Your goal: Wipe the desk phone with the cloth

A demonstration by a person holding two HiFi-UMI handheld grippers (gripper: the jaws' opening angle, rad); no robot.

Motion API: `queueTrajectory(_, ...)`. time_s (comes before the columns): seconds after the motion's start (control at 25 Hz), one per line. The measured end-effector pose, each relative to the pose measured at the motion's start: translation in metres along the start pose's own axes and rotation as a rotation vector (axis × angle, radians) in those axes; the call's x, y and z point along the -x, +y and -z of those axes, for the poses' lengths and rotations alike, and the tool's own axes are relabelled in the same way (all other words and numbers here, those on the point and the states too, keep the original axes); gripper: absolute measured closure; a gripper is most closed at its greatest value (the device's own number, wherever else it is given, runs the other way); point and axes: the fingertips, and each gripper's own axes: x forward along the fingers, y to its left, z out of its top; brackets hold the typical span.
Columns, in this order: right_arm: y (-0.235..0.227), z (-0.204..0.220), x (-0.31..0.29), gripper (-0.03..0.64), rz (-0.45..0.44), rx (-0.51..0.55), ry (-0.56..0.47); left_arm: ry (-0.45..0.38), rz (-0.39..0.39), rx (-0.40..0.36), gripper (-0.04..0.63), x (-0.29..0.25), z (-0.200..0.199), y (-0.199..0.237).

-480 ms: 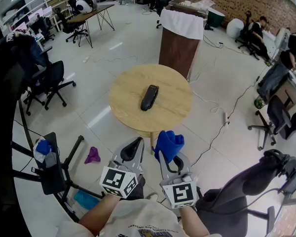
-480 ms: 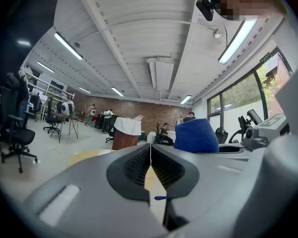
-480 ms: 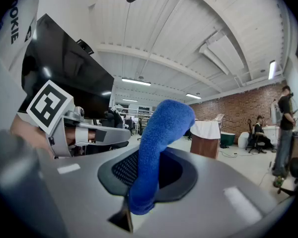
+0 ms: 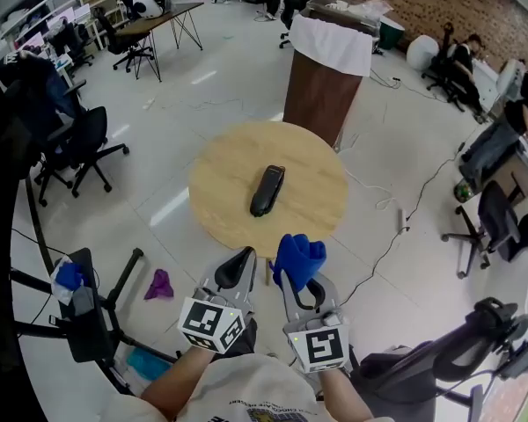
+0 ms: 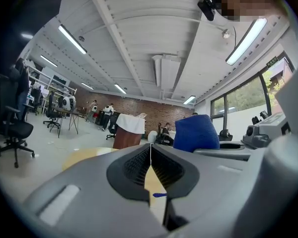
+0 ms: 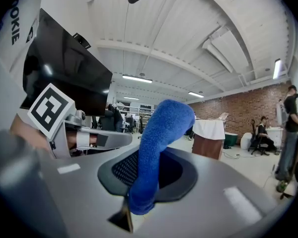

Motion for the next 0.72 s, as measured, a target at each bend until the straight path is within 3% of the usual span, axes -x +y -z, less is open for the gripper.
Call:
queueTrajectory(0.36,-0.026,0.009,-0.064,0.551,-0.01,-0.008,0.049,0.043,0.008,0.029,0.595,-0.056,0.01,0.041)
queueTrajectory(0.72,-0.048,0.001,-0.125,0.551,0.03,0.0,0.071,0.064,0.084,0.044,0.591,-0.106,0.002,0.074)
